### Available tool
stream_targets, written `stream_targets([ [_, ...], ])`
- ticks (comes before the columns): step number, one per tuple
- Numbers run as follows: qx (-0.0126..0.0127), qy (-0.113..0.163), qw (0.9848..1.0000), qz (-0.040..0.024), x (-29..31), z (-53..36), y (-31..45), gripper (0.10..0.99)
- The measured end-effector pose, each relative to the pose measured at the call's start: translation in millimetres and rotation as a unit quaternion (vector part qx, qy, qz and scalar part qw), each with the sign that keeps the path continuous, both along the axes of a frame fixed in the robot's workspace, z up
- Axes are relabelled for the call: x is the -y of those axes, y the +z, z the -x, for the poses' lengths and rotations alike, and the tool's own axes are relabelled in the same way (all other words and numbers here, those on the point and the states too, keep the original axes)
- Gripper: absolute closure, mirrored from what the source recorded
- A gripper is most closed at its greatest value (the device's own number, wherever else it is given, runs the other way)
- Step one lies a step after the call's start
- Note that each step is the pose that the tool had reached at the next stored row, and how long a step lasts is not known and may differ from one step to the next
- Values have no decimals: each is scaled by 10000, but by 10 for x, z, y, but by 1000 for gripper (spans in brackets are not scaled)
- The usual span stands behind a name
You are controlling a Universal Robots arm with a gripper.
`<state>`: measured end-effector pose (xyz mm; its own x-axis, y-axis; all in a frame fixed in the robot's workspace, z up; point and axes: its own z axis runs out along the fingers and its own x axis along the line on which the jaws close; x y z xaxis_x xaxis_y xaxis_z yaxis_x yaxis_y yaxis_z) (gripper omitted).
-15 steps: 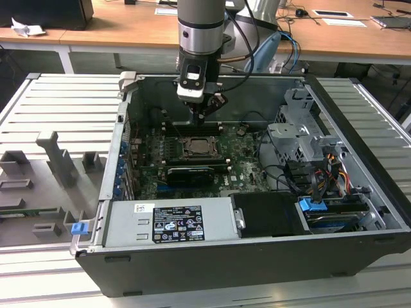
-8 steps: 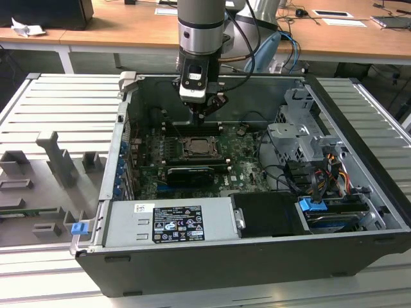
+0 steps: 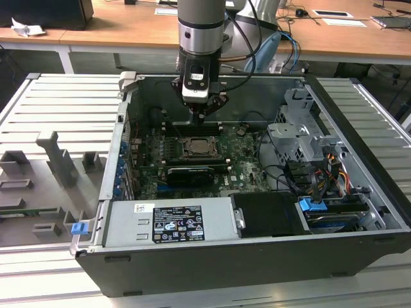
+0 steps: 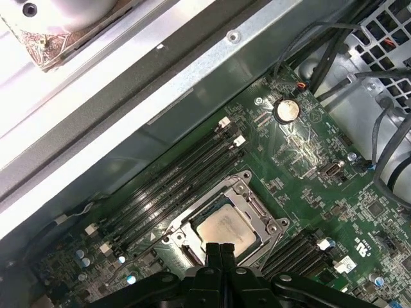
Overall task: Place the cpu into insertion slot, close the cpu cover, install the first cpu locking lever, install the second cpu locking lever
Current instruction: 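Install the first cpu locking lever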
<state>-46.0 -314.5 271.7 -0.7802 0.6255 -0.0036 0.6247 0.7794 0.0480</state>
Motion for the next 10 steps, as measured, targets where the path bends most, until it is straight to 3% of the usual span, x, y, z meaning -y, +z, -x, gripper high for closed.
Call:
stream_targets([
  [10, 0, 310, 9995, 0, 0, 0, 0, 980],
])
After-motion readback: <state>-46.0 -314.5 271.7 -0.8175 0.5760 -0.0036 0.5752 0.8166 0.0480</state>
